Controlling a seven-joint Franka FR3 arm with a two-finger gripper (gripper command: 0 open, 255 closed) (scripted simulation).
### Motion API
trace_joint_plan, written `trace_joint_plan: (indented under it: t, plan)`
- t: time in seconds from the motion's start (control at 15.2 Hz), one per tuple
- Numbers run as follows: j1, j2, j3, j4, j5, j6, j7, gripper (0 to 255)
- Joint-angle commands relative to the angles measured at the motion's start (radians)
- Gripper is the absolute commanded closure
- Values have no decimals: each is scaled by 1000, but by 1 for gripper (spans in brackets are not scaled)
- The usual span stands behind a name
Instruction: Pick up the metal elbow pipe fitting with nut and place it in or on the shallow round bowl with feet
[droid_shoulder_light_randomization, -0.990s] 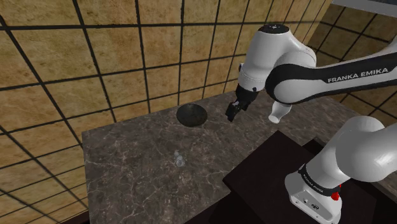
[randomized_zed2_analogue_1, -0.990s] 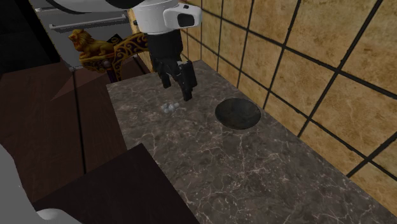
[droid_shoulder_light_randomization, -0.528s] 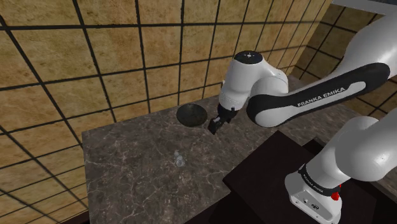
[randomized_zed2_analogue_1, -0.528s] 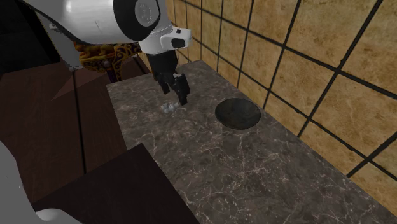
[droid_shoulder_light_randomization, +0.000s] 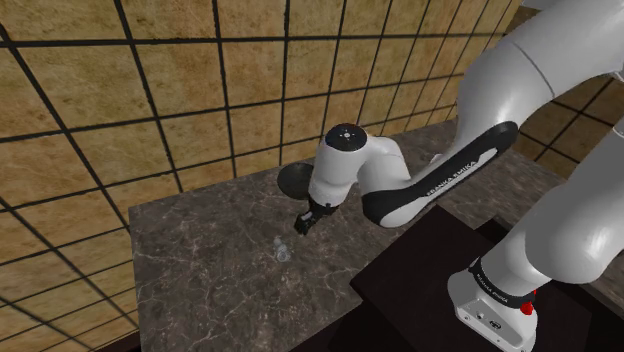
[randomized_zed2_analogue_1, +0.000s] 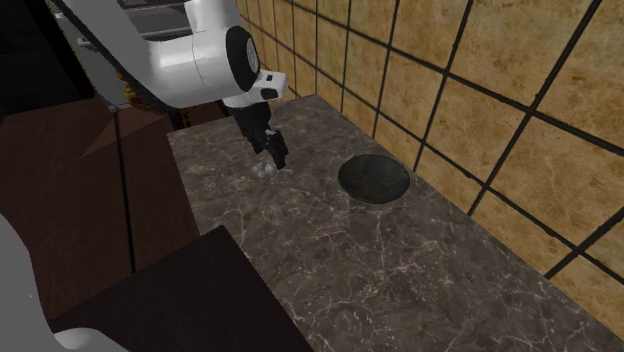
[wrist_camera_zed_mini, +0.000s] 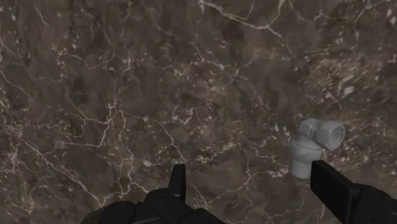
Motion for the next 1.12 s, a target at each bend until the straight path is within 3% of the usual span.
trace_joint_plan:
  t: [0.0, 0.2, 0.4, 1.06]
  plan:
    - [26, 96, -14, 61, -125, 8, 117, 0]
    - [101, 228, -67, 156, -269, 10, 256, 0]
    - [180, 349, -119, 259, -372, 6, 358, 0]
    - [229, 467, -194, 321, -474, 52, 432, 0]
